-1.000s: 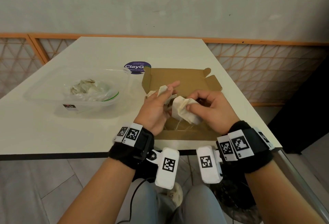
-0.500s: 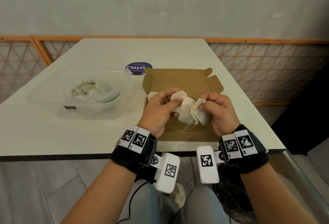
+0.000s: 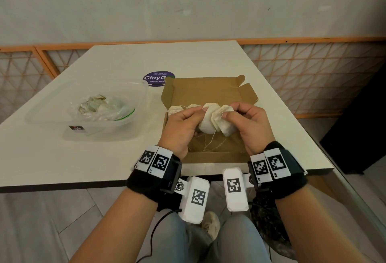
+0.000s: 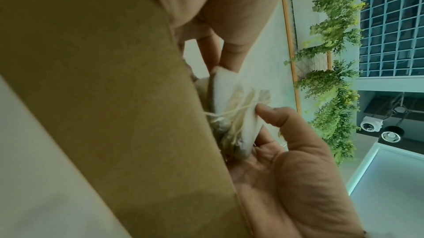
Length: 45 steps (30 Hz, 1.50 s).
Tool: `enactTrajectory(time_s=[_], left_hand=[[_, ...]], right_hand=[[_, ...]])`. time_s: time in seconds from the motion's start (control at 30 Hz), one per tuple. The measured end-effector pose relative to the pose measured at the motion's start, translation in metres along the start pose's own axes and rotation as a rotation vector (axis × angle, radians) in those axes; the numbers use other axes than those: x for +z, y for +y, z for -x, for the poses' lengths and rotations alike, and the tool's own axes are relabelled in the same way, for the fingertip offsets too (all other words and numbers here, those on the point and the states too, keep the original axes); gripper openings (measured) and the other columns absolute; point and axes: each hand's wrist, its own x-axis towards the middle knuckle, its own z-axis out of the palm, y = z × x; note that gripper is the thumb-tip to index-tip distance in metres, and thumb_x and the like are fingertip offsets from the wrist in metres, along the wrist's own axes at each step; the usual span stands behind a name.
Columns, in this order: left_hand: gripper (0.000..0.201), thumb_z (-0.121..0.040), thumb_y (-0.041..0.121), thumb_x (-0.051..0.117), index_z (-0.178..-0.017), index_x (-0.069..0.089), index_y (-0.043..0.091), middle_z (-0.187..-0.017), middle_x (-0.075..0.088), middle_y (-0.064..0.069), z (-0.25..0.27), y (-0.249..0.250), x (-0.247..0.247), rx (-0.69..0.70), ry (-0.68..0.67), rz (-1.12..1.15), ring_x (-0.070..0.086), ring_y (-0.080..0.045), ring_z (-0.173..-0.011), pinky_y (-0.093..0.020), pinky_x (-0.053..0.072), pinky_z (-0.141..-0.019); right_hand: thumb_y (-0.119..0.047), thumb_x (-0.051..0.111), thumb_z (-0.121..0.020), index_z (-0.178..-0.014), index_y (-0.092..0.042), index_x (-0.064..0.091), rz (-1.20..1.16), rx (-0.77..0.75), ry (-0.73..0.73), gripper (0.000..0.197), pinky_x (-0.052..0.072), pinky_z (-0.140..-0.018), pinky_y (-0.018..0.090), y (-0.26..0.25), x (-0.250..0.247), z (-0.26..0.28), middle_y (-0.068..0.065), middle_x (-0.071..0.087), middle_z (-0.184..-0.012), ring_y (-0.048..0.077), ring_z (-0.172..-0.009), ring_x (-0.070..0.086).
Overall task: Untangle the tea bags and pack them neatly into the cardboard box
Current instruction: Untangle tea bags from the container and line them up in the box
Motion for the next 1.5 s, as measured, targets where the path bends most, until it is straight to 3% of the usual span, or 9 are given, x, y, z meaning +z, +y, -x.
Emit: enactTrajectory(time_s=[0.1,0.3,0.47,0.77,0.93,1.07,1.23,1.4,1.5], left_hand=[[0.021,-0.090,0.015,0.062,-0.107,0.071,0.005,-0.061,0.061,0.008,-0.0006,0.0002,-0.0008,-0.018,0.013,-0.036,0.053,-0.002,-0.051,-0.017,0.042,-0.051],[0.014,-0.091,0.019,0.060,-0.090,0.074,0.016,-0.083,0.062,-0.005,0.0010,0.0011,0.0010,-0.027,0.008,-0.110,0.049,-0.013,-0.071,-0.022,0.038,-0.057],[0.026,-0.089,0.031,0.063,-0.068,0.069,0.019,-0.065,0.055,-0.001,0.0021,0.0044,0.0003,-0.036,-0.027,-0.084,0.046,-0.010,-0.059,-0.022,0.035,-0.052],[0.010,-0.084,0.013,0.068,-0.075,0.070,0.011,-0.085,0.060,-0.012,0.0051,0.0040,0.0012,-0.005,-0.069,-0.067,0.053,-0.020,-0.078,-0.026,0.042,-0.066],[0.006,-0.086,0.009,0.065,-0.080,0.068,0.010,-0.083,0.065,-0.004,0.0034,0.0073,-0.0017,-0.060,-0.057,0.078,0.058,-0.011,-0.067,-0.017,0.048,-0.056],[0.013,-0.081,-0.006,0.064,-0.087,0.065,0.006,-0.079,0.067,-0.005,0.0037,0.0064,-0.0029,-0.083,-0.111,0.107,0.064,-0.010,-0.068,-0.017,0.053,-0.062],[0.028,-0.073,-0.014,0.068,-0.091,0.066,0.007,-0.080,0.072,-0.004,0.0034,0.0016,-0.0031,-0.053,-0.176,-0.031,0.067,-0.020,-0.080,-0.033,0.053,-0.081],[0.029,-0.077,-0.017,0.063,-0.092,0.067,0.008,-0.080,0.069,-0.004,0.0053,-0.0007,0.0013,0.039,-0.159,-0.169,0.065,-0.009,-0.073,-0.016,0.054,-0.068],[0.024,-0.080,-0.007,0.066,-0.091,0.068,0.014,-0.080,0.066,-0.002,0.0056,-0.0020,0.0040,0.081,-0.152,-0.253,0.060,-0.008,-0.075,-0.020,0.052,-0.075]], right_hand=[[-0.012,0.066,-0.072,-0.063,-0.020,0.068,-0.007,-0.010,0.030,0.013,0.050,-0.067,0.020,-0.0006,0.0005,0.0002,-0.005,0.064,-0.066,0.009,-0.069,0.059],[-0.010,0.067,-0.074,-0.069,-0.014,0.065,0.059,0.009,0.024,0.007,0.045,-0.064,0.027,-0.0019,0.0026,0.0018,0.011,0.058,-0.073,0.019,-0.070,0.051],[-0.002,0.064,-0.080,-0.069,-0.014,0.064,0.167,-0.022,0.010,0.016,0.043,-0.062,0.029,-0.0018,0.0026,0.0019,0.012,0.057,-0.072,0.021,-0.069,0.050],[-0.001,0.060,-0.084,-0.072,-0.020,0.064,0.069,-0.022,0.058,0.023,0.049,-0.064,0.018,-0.0022,0.0029,0.0018,-0.001,0.061,-0.072,0.005,-0.068,0.057],[-0.016,0.065,-0.071,-0.062,-0.025,0.069,-0.021,0.008,0.042,0.014,0.047,-0.060,0.020,-0.0024,0.0020,0.0024,-0.006,0.061,-0.064,0.008,-0.064,0.054],[-0.005,0.064,-0.080,-0.066,-0.020,0.067,-0.048,0.018,0.086,0.020,0.047,-0.063,0.022,-0.0012,0.0012,0.0011,-0.004,0.063,-0.066,0.009,-0.067,0.056],[-0.002,0.061,-0.083,-0.067,-0.019,0.067,-0.075,0.032,0.153,0.024,0.047,-0.069,0.033,0.0011,-0.0005,-0.0018,0.003,0.062,-0.072,0.019,-0.073,0.055],[-0.004,0.062,-0.083,-0.069,-0.019,0.069,-0.138,0.027,0.206,0.022,0.046,-0.073,0.037,0.0010,-0.0004,-0.0025,0.002,0.064,-0.072,0.019,-0.076,0.056],[-0.006,0.063,-0.081,-0.072,-0.015,0.067,-0.158,0.030,0.203,0.014,0.046,-0.071,0.034,0.0007,-0.0009,-0.0027,0.002,0.063,-0.071,0.017,-0.075,0.056]])
